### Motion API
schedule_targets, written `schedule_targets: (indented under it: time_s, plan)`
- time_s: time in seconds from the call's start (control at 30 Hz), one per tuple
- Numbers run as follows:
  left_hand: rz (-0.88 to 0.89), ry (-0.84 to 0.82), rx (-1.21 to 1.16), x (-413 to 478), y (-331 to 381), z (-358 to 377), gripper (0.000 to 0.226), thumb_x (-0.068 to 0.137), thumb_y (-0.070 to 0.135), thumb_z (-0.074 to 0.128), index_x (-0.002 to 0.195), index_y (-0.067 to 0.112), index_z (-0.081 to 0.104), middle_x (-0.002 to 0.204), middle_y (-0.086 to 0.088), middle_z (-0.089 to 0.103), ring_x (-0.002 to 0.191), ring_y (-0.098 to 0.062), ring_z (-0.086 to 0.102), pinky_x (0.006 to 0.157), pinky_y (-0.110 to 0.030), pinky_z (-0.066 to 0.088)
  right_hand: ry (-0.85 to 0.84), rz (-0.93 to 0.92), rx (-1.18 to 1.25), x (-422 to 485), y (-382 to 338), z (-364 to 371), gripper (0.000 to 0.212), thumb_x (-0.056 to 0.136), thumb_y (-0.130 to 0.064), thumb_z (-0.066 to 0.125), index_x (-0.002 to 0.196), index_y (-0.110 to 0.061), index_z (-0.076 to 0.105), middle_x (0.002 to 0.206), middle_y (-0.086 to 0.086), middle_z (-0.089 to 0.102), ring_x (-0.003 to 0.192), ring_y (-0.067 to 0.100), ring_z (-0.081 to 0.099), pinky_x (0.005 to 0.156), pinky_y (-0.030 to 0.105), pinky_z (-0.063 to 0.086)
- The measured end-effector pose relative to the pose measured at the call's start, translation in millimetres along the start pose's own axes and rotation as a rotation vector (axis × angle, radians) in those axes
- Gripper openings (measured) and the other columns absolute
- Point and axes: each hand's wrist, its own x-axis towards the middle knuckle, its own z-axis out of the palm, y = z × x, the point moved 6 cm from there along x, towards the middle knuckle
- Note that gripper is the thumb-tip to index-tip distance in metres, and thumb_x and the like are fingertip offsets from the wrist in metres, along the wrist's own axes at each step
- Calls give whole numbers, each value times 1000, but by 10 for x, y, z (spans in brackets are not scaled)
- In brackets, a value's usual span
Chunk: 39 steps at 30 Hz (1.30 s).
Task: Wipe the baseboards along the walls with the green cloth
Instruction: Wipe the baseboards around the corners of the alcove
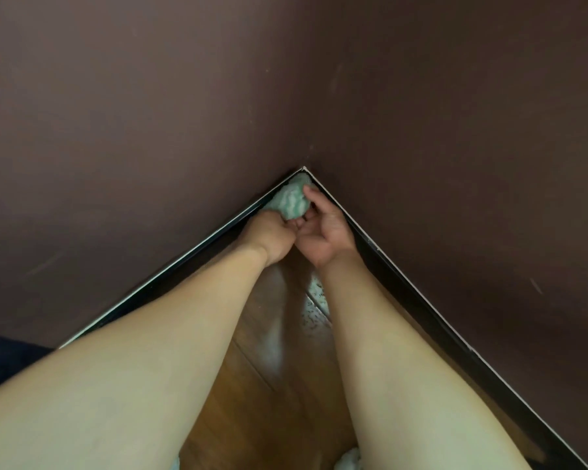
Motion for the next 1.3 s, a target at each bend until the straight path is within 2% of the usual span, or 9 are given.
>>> schedule_targets:
  time_s: [0.2, 0.37, 0.47, 0.63, 0.77, 0.93, 1.07, 1.2, 1.3]
  plan:
    - [61, -96, 110, -247, 199, 279, 24, 99, 22, 58, 111, 5, 70, 109, -11, 71, 101, -26, 66, 63, -19, 35, 141, -20, 62, -344, -121, -458, 49, 86, -6, 67, 134, -6, 59, 132, 14, 63, 123, 30, 60, 107, 44, 46]
    - [76, -88, 167, -323, 251, 316, 27, 98, 18, 51, 112, 2, 68, 115, -17, 72, 106, -32, 69, 78, -28, 50, 175, -21, -122, -710, -173, -772, 29, 95, -2, 51, 118, -17, 59, 109, 8, 67, 97, 22, 64, 90, 34, 49]
    - [62, -121, 91, -456, 397, 337, 37, 103, 25, 42, 118, 0, 64, 117, -23, 70, 100, -35, 71, 91, -45, 59, 143, -31, -242, -950, -223, -839, 31, 95, 6, 44, 105, -20, 57, 103, 7, 66, 90, 22, 64, 78, 38, 51]
    - [22, -164, -52, -805, 695, 436, 44, 98, 51, 47, 111, 15, 68, 98, -8, 77, 86, -24, 75, 80, -42, 64, 24, -83, -283, -1299, -358, -669, 43, 88, 17, 37, 110, -15, 55, 106, 10, 66, 93, 27, 65, 75, 43, 56]
    - [-26, -213, -315, -988, 755, 373, 28, 90, 37, 66, 111, 19, 72, 96, -3, 77, 82, -16, 72, 78, -34, 62, -14, -127, -258, -1515, -448, -537, 43, 85, 18, 34, 104, -14, 56, 107, 14, 65, 97, 30, 66, 79, 47, 56]
    - [-136, -284, -684, -964, 669, 256, 11, 97, 10, 61, 104, 12, 69, 95, -6, 69, 81, -16, 66, 74, -29, 54, -18, -156, -311, -1619, -431, -357, 34, 89, 13, 45, 111, -10, 55, 114, 17, 64, 100, 33, 67, 75, 44, 59]
    - [-192, -193, -888, -690, 441, 204, 3, 94, 6, 66, 93, 9, 68, 86, -9, 73, 78, -19, 67, 77, -32, 56, 17, -151, -478, -1499, -402, -308, 37, 89, 3, 62, 123, -9, 51, 119, 19, 67, 100, 32, 69, 79, 41, 60]
    - [-268, 138, -900, -374, 265, 151, 25, 74, 3, 81, 95, 2, 68, 89, -16, 74, 63, -28, 70, 49, -34, 57, 130, -143, -805, -1352, -559, -517, 23, 91, -13, 68, 109, -17, 56, 104, 8, 68, 92, 24, 68, 92, 41, 56]
    - [-330, 240, -907, -179, 205, 229, 16, 79, 2, 76, 83, 5, 61, 75, -8, 67, 60, -23, 65, 57, -33, 57, 168, -126, -814, -1226, -644, -708, 18, 90, -18, 70, 105, -18, 60, 103, 7, 69, 89, 23, 71, 88, 38, 57]
